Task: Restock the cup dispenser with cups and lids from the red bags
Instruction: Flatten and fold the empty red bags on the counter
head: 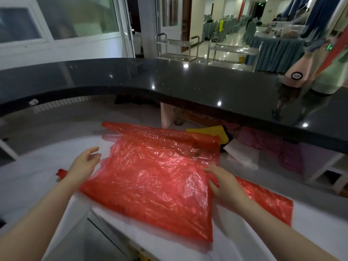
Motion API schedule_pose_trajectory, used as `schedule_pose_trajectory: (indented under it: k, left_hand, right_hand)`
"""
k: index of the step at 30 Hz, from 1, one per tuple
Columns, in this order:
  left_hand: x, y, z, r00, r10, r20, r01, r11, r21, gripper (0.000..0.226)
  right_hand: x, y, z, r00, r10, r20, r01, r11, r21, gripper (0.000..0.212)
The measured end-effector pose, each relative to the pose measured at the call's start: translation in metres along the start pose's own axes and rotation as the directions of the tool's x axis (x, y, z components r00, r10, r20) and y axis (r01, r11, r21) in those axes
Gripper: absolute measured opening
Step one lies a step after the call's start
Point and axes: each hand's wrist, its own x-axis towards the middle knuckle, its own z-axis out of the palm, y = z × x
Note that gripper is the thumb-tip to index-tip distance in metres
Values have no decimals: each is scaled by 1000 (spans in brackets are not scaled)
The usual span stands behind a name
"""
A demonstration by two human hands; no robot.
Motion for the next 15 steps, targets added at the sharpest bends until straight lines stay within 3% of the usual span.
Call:
schedule_pose_trajectory:
  k: [3, 6, 8, 12, 15]
  left_hand:
    - [-17, -15, -4, 999, 41, 8, -41, 990, 138, 41]
    - [-34, -32, -6, 998, 11, 64, -27, 967, 253, 44]
    - [-44, -39, -5, 996, -6, 83, -18, 957, 288, 46]
    - [-62, -49, -2, 994, -28, 103, -11, 933, 360, 50]
    - [-75, -53, -1, 995, -35, 98, -9, 909, 418, 53]
  right_hand:
    - [-18, 3, 6, 960, -193, 205, 225, 964, -145, 40]
    - [-32, 6, 10, 889, -379, 255, 445, 845, -295, 52]
    - [-40, 4, 12, 889, -374, 263, 453, 802, -390, 63]
    - [-50, 7, 14, 874, -334, 354, 461, 801, -383, 80]
    - [-55, 5, 19, 851, -316, 419, 470, 814, -341, 65]
